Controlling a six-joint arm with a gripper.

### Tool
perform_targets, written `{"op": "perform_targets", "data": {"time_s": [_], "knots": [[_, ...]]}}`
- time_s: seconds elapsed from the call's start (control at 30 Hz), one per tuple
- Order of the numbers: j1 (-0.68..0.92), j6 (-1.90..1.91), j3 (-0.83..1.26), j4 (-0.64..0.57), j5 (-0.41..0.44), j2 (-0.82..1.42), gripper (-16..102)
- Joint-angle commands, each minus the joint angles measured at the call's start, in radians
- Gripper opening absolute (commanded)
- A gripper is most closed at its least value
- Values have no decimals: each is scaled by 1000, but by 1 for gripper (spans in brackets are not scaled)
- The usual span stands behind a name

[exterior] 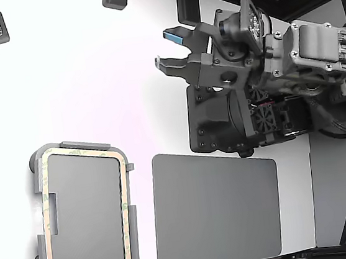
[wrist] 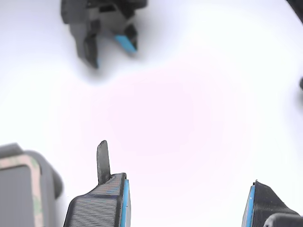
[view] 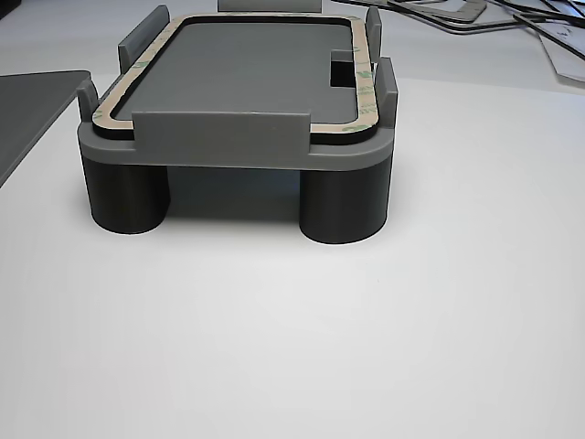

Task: Move top rectangular frame to the holder.

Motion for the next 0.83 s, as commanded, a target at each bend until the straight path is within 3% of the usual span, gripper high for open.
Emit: {"op": "perform_targets", "data": {"time_s": [0.0,0.17,0.3,0.8], "knots": [[-35,-40,181,3,-23,247,100],[-51,-38,232,26,-37,259,100],[-92,-86,273,-12,-133,239,100],[-89,-83,278,-5,-123,259,100]]}}
